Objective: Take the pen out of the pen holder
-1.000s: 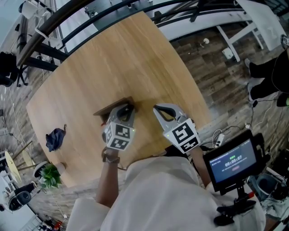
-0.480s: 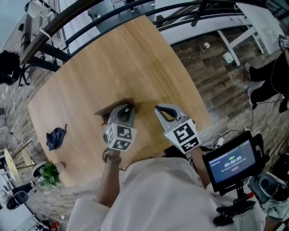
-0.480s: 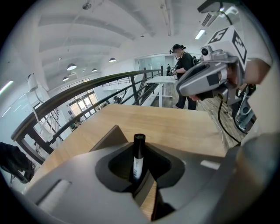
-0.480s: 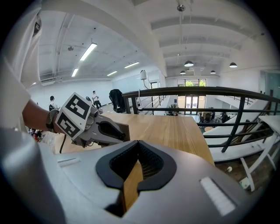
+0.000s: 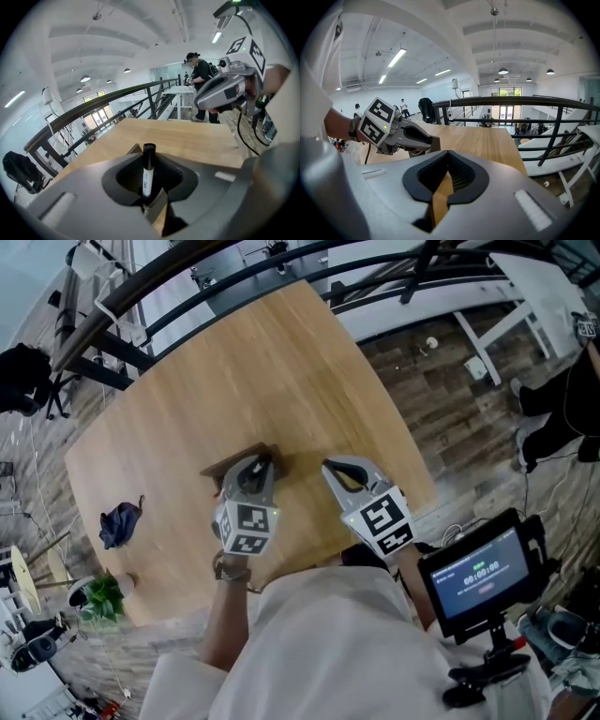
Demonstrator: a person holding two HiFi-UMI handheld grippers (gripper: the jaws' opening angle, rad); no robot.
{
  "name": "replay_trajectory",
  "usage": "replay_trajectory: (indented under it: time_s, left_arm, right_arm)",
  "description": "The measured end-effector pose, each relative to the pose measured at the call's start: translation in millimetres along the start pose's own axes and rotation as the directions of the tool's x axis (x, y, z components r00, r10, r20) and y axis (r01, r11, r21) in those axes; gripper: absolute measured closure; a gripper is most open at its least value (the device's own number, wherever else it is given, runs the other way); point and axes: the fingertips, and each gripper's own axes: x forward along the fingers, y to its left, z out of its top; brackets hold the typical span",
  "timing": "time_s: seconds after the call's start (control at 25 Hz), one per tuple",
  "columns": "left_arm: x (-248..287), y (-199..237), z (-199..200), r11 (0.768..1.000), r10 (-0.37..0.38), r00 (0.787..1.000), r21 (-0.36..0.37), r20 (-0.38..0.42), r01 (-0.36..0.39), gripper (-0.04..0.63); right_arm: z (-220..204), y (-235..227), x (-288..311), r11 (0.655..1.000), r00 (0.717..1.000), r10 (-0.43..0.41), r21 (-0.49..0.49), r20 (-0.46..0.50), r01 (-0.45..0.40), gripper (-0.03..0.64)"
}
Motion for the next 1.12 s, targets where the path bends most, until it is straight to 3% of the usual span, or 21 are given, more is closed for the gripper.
replay_trajectory:
  time_s: [0.68, 1.12]
  left_arm:
    - [-40.2, 8.1, 33.1, 0.994, 0.083, 0.988, -0.086, 0.127, -0.072, 0.528]
    - [-74.6, 16.9, 54.4, 0.974, 0.157, 0.961, -0.195, 0.226, -0.114, 0.528]
  right_arm:
    - [29.2, 9.9, -4.1, 0.997, 0.997, 0.037, -0.072, 0.062, -0.033, 0.614]
    - [64.3, 17.3, -5.3, 0.987, 0.988, 0.079, -0.149, 0.130, -0.060, 0.614]
